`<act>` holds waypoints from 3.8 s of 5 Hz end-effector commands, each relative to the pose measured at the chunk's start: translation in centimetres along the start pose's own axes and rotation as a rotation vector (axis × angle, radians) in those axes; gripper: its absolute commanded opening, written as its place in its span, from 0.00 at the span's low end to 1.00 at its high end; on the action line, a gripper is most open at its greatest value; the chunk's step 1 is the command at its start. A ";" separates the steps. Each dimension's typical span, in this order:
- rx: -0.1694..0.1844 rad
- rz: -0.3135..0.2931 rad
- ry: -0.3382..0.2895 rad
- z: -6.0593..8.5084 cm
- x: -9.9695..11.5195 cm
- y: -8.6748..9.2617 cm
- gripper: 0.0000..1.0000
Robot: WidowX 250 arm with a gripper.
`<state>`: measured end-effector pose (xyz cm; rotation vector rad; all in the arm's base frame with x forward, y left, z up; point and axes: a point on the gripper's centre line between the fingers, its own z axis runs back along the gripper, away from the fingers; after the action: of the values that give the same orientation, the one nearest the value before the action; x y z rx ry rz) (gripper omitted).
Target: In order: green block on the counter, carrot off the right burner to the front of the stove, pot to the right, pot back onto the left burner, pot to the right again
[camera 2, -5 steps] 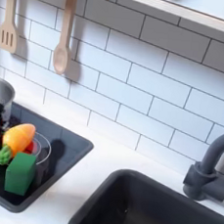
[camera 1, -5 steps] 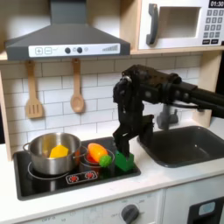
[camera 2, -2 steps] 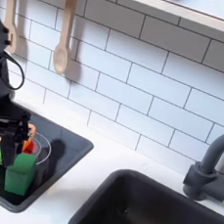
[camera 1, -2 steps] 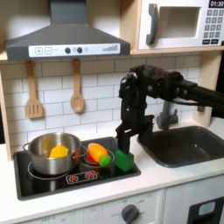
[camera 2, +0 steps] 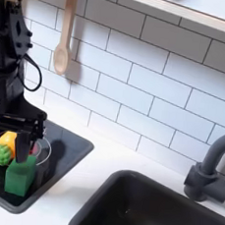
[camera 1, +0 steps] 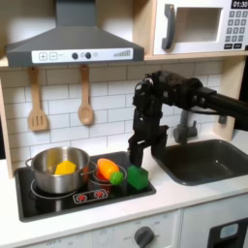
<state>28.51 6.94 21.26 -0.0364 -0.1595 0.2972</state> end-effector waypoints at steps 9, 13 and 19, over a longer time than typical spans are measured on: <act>0.014 0.024 0.006 -4.2 3.2 -2.1 1.00; 0.050 0.037 0.079 -5.1 2.7 -1.2 1.00; 0.057 0.042 0.125 -6.2 1.9 -0.9 0.89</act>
<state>31.52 6.60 15.35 -0.0067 -0.0234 0.3435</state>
